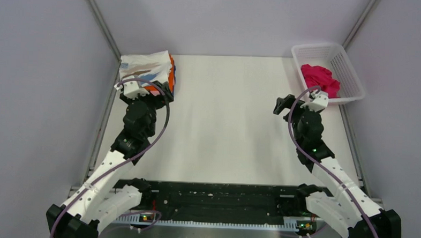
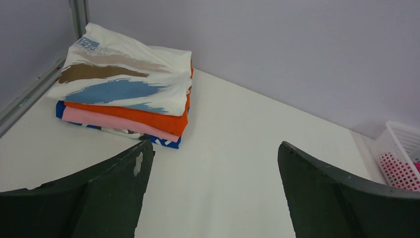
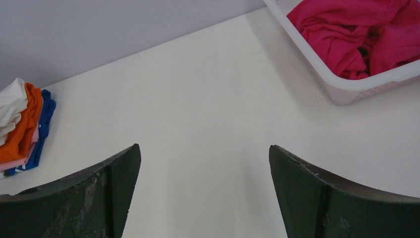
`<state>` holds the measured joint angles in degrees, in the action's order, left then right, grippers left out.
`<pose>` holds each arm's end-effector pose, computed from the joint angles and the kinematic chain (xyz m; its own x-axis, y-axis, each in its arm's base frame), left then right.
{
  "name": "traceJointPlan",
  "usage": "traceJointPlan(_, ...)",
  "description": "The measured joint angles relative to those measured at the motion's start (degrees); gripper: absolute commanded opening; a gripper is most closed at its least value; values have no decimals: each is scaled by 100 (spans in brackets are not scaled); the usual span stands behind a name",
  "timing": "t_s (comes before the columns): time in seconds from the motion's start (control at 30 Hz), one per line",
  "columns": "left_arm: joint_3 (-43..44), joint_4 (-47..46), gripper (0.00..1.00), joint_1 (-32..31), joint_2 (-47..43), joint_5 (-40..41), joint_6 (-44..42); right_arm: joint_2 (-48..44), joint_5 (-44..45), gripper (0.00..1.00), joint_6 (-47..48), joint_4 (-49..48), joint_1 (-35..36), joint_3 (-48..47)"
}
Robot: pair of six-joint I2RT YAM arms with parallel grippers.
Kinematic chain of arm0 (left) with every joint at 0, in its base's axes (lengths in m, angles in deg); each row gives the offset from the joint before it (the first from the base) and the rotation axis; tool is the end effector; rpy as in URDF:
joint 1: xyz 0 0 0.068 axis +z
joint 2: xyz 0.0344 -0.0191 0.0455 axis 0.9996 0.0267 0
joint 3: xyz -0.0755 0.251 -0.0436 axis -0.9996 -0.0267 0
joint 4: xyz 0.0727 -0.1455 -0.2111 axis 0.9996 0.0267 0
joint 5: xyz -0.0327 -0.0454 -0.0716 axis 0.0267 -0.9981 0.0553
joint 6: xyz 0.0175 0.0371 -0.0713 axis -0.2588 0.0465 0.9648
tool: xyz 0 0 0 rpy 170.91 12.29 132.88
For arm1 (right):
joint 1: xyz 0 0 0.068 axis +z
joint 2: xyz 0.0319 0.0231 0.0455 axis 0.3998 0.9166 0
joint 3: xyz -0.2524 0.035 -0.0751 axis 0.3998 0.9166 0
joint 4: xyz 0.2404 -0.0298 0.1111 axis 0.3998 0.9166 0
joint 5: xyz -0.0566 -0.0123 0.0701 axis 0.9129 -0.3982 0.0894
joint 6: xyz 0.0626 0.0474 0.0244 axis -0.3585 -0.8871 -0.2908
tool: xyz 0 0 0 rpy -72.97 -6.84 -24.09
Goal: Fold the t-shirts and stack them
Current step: Grab crumpled tshirt from bin with the right arm
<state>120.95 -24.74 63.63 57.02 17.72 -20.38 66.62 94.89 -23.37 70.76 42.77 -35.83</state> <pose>0.2289 -0.0633 0.3458 0.0768 -0.3762 -0.9234 -0.1153 0.9165 -0.3830 0.2446 0.0570 0.2698 -0.0819 0.3329 -0.9394 0.0800 0.9417 0.3268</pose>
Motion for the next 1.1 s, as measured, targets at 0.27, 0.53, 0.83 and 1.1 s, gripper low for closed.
traceJointPlan(0.27, 0, 444, 99, 0, -210, -59, 144, 245, -439, 99, 55, 564, 0, -533)
traceJointPlan(0.53, 201, 946, 99, 0, 216, -387, 382, 1930, -387, 99, 225, 1541, -575, -2468)
traceJointPlan(0.83, 216, 1154, 99, 0, 365, -645, 455, 4822, -278, 99, 225, 2621, -2647, -5770)
traceJointPlan(1.1, 221, 1141, 99, 0, 568, -774, 448, 7086, -131, 93, 74, 3276, -2885, -7674)
